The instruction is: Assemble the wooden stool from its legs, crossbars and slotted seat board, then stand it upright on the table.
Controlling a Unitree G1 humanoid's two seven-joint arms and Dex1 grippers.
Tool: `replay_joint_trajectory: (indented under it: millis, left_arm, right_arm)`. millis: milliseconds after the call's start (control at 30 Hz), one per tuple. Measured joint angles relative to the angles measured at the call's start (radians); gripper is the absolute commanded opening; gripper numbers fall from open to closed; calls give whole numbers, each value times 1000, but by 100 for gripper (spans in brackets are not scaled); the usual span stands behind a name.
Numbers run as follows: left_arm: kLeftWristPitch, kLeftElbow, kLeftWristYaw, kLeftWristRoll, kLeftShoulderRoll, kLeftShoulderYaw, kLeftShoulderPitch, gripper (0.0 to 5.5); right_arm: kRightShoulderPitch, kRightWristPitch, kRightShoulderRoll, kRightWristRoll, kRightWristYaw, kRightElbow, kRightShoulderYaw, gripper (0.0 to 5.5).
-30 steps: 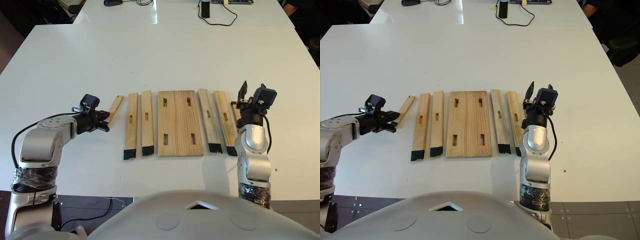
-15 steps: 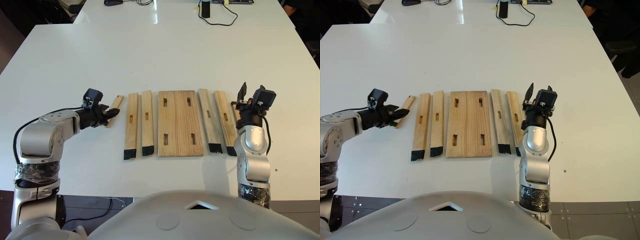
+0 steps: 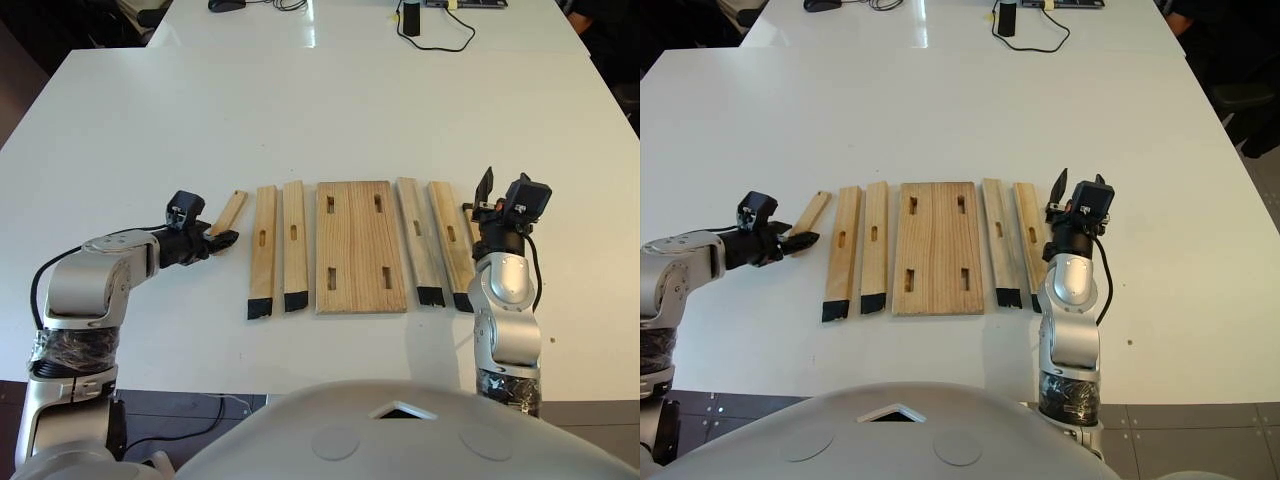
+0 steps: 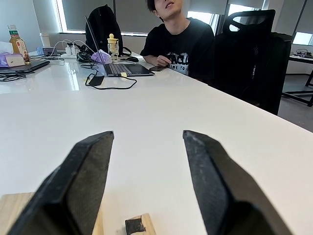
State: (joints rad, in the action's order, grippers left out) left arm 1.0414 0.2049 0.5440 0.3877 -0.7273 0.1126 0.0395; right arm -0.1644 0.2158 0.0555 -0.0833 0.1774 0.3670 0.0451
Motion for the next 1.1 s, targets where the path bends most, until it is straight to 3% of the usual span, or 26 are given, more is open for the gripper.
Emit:
replay_joint_trajectory:
  millis: [367,733,900,1100]
  left_arm:
    - [-52,-35,-9,-31,-7,3,-12,130]
    - [-128,-64,-56,-57,45,4,63,129]
    - [-221,35,66,139,133,81,235,129]
    - [-153,116,266,469,144,104,350,129]
  right_arm:
    - [7,0,-5,0,-6,-1,2,261]
    - [41,18,-54,24,-42,19,64,261]
    - [88,36,-223,284,-288,172,184,261]
    - [138,221,-414,851,-593,322,236,261]
